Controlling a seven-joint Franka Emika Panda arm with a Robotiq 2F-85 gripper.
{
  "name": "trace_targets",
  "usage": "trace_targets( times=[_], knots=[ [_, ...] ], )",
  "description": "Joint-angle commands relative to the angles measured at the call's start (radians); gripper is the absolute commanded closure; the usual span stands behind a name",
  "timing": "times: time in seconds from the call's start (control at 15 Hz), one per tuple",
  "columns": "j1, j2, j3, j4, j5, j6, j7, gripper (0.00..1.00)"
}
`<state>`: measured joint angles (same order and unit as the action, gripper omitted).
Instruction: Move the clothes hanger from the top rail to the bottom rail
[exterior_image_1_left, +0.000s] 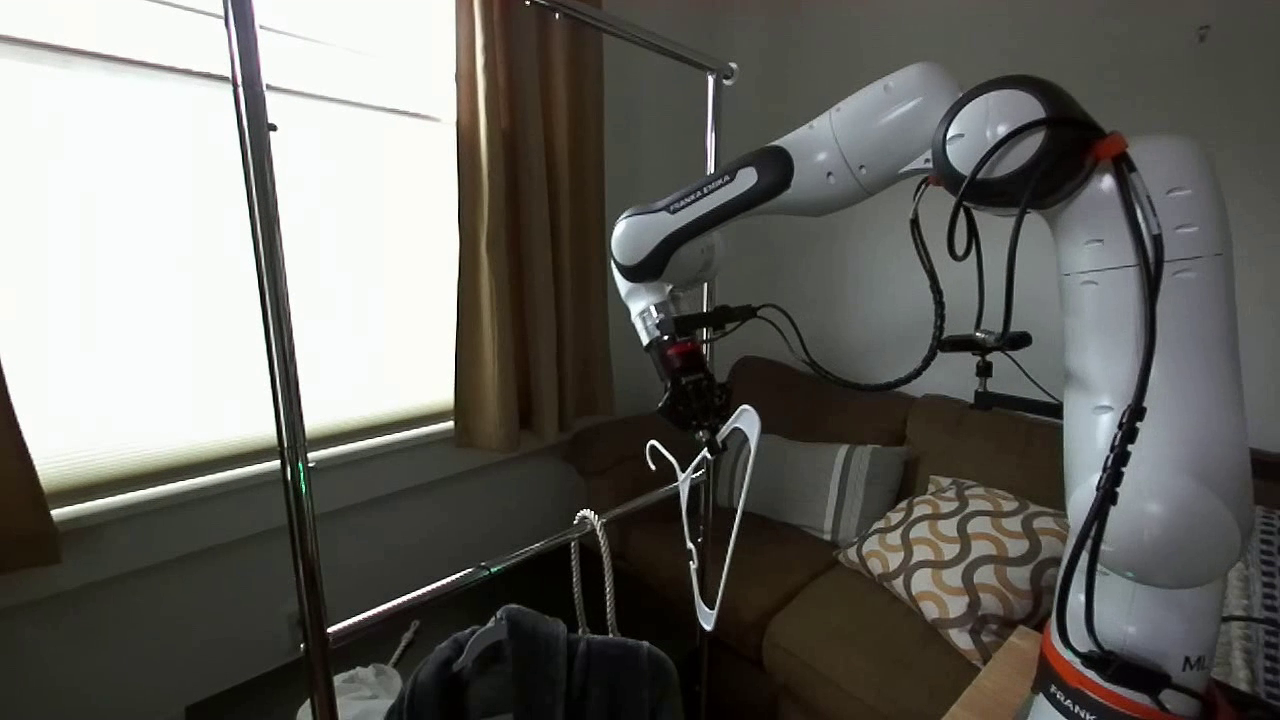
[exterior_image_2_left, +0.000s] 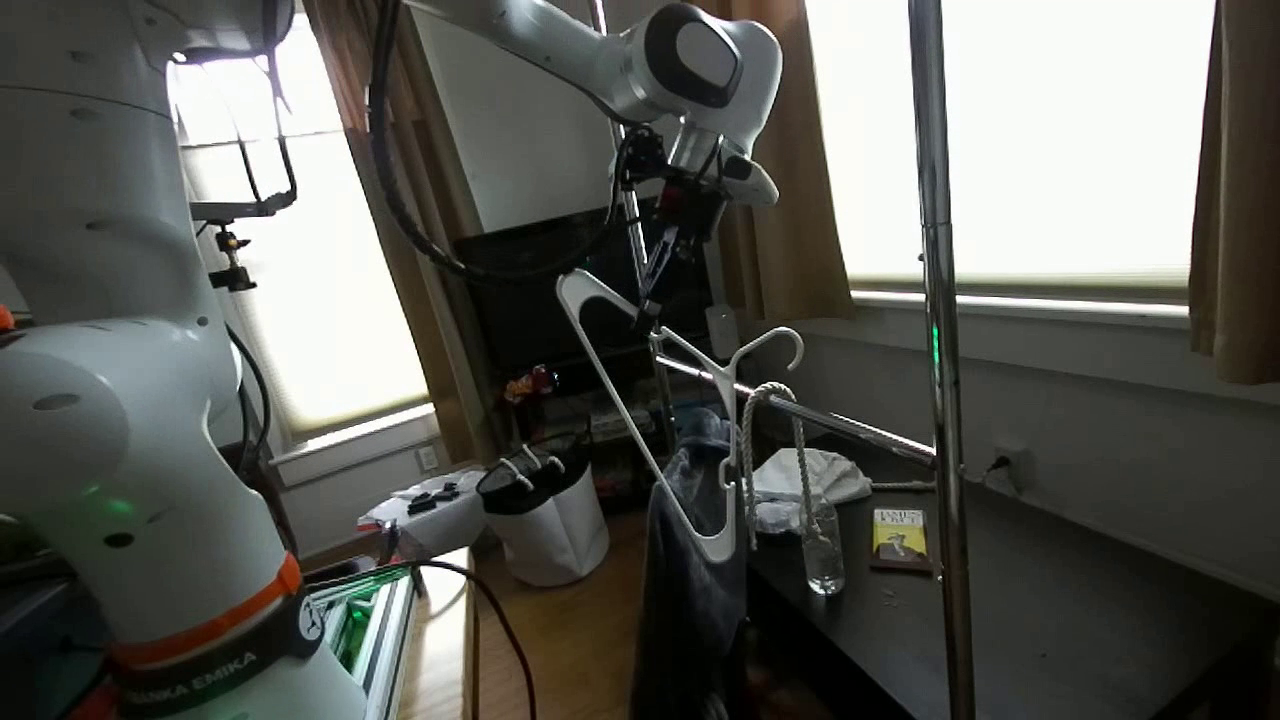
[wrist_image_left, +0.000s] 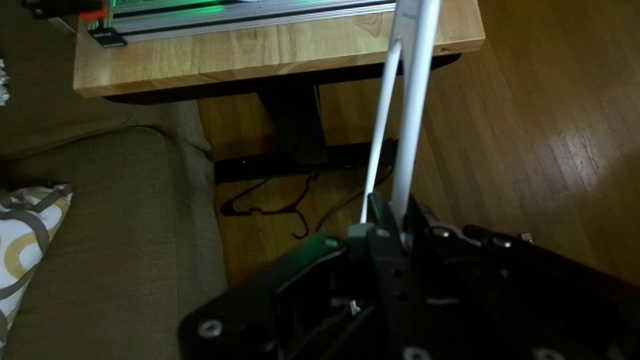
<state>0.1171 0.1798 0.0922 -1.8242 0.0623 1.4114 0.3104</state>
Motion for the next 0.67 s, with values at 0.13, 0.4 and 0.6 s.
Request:
trace_targets(
  times=[0.13, 0.4, 0.6],
  knots=[
    [0.042, 0.084, 0.016, 0.051, -0.009, -0.012, 0.023, 0.98],
    [0.045, 0.122, 0.014, 0.098, -0.021, -0.016, -0.043, 0.98],
    [0.041, 0.163, 0.01, 0.14, -0.02, -0.015, -0.084, 0.98]
  ],
)
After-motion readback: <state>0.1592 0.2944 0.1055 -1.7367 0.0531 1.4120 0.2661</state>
